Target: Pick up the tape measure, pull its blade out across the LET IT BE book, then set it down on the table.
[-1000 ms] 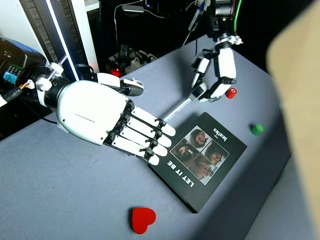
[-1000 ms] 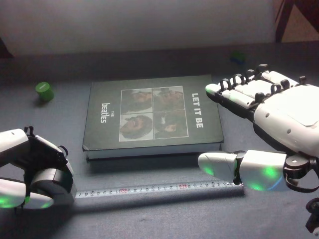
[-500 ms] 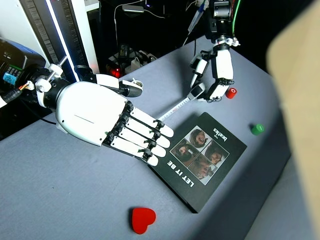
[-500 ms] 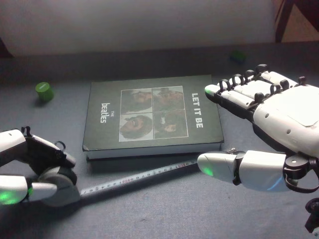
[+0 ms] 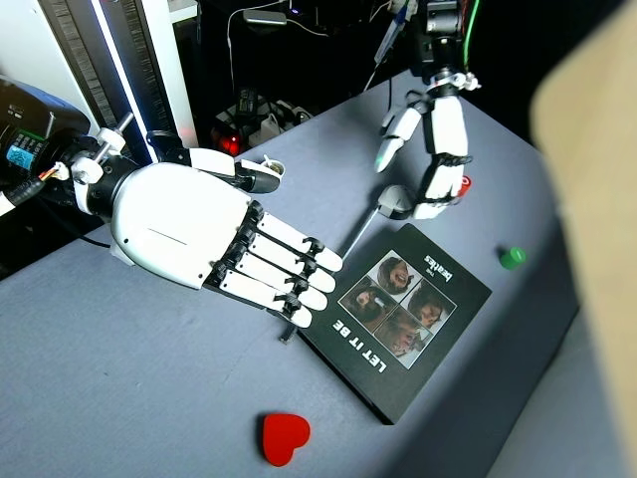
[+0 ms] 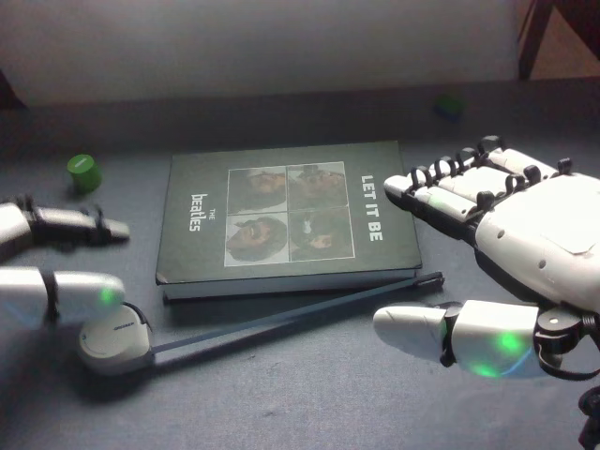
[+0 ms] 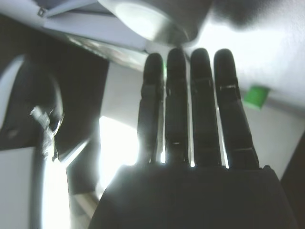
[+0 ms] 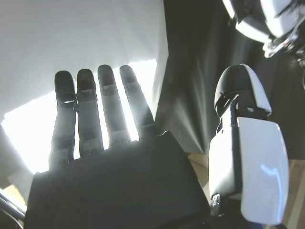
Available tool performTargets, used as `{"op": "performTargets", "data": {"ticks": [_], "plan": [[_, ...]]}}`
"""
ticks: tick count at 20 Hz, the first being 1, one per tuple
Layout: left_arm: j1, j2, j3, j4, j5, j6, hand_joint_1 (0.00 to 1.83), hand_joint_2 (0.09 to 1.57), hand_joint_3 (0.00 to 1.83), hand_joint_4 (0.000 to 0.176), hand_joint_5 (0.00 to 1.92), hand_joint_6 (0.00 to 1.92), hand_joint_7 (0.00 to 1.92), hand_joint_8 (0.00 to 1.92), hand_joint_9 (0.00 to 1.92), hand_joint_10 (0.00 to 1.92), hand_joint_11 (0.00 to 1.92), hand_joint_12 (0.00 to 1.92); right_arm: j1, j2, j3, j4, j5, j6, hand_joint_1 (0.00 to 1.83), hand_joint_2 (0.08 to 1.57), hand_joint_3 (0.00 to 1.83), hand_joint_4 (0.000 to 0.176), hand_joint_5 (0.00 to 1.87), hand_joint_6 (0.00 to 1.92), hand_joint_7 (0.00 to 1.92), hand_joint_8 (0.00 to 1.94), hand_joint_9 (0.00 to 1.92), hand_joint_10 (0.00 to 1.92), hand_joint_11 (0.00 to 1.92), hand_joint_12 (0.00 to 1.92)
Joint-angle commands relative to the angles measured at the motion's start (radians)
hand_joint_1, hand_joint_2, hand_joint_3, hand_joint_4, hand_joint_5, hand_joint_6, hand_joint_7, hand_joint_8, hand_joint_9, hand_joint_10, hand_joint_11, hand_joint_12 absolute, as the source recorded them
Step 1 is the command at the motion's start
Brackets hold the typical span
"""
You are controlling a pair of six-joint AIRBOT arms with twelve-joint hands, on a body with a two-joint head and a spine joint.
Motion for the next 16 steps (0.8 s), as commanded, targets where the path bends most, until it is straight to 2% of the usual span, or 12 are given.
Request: {"op": "performTargets", "data": {"ticks": [1,4,6,7,9,10,11,12,13,14,15,16], "plan": [[-0.027,0.010,0.010,-0.023,-0.091,-0.002,0.32,1.00,0.00,0.000,0.42,0.00,0.43,0.00,0.38,0.00,0.16,0.68,0.005,0.003,-0.006,-0.055,0.087,0.007,0.00,1.07,0.00,0.000,0.13,0.00,0.16,0.00,0.15,0.00,0.00,0.67],[-0.134,0.025,0.012,-0.019,-0.025,0.035,0.34,0.99,0.00,0.000,0.41,0.00,0.43,0.00,0.39,0.00,0.16,0.69,0.005,0.003,-0.007,-0.055,0.091,0.007,0.00,1.07,0.00,0.000,0.13,0.00,0.16,0.00,0.15,0.00,0.00,0.67],[-0.222,0.037,-0.003,-0.067,0.033,0.127,0.35,1.00,0.00,0.000,0.41,0.00,0.43,0.00,0.39,0.00,0.16,0.69,0.004,0.003,-0.007,-0.055,0.096,0.006,0.01,1.06,0.00,0.000,0.13,0.00,0.17,0.01,0.15,0.00,0.00,0.67],[-0.254,0.037,-0.016,-0.143,0.033,0.228,0.37,1.01,0.00,0.000,0.42,0.00,0.43,0.00,0.39,0.00,0.16,0.69,0.004,0.003,-0.007,-0.056,0.098,0.005,0.01,1.06,0.00,0.000,0.13,0.00,0.18,0.01,0.16,0.00,0.00,0.67],[-0.349,0.034,-0.049,-0.333,0.063,0.503,0.38,1.02,0.01,0.000,0.45,0.01,0.47,0.02,0.43,0.02,0.19,0.71,0.003,0.002,-0.007,-0.057,0.102,0.005,0.01,1.07,0.00,0.000,0.15,0.01,0.18,0.01,0.16,0.00,0.00,0.68],[-0.417,0.028,-0.063,-0.434,0.103,0.670,0.41,1.04,0.00,0.000,0.55,0.01,0.65,0.02,0.60,0.04,0.33,0.77,0.003,0.002,-0.007,-0.057,0.105,0.005,0.05,1.08,0.00,0.000,0.24,0.02,0.28,0.01,0.26,0.02,0.00,0.85],[-0.502,0.021,-0.080,-0.580,0.166,0.889,0.48,1.06,0.00,0.000,0.67,0.02,0.79,0.04,0.74,0.09,0.46,0.92,0.002,0.002,-0.007,-0.059,0.109,0.005,0.12,1.10,0.00,0.000,0.37,0.03,0.44,0.02,0.40,0.05,0.02,1.08],[-0.577,0.015,-0.096,-0.721,0.214,1.092,0.56,1.08,0.01,0.000,0.81,0.01,0.87,0.05,0.78,0.25,0.53,1.09,0.002,0.001,-0.007,-0.060,0.110,0.005,0.21,1.13,0.00,0.000,0.54,0.06,0.62,0.05,0.56,0.11,0.13,1.23],[-0.669,0.009,-0.113,-0.921,0.293,1.423,0.64,1.10,0.00,0.000,0.92,0.10,0.90,0.10,0.72,0.68,0.57,1.20,0.001,0.001,-0.007,-0.061,0.111,0.005,0.33,1.18,0.00,0.000,0.70,0.07,0.77,0.07,0.65,0.32,0.29,1.34],[-0.769,0.002,-0.126,-1.167,0.364,1.800,0.74,1.09,0.00,0.000,0.75,0.78,0.82,0.47,0.67,1.17,0.66,1.31,-0.001,-0.001,-0.007,-0.063,0.115,0.005,0.48,1.21,0.00,0.000,0.79,0.27,0.82,0.30,0.64,0.94,0.48,1.53],[-0.829,-0.005,-0.143,-1.320,0.365,2.056,0.81,1.08,0.00,0.000,0.68,1.24,0.69,1.00,0.68,1.49,0.71,1.55,-0.002,-0.002,-0.007,-0.065,0.120,0.004,0.79,1.25,0.00,0.120,0.73,1.17,0.73,1.01,0.68,1.56,0.73,1.82],[-0.871,-0.014,-0.170,-1.445,0.328,2.231,0.87,1.09,0.00,0.000,0.69,1.48,0.65,1.43,0.72,1.77,0.77,1.81,-0.005,-0.006,-0.007,-0.066,0.127,0.004,0.87,1.25,0.00,0.147,0.73,1.38,0.71,1.70,0.91,1.85,1.11,1.90]]}}
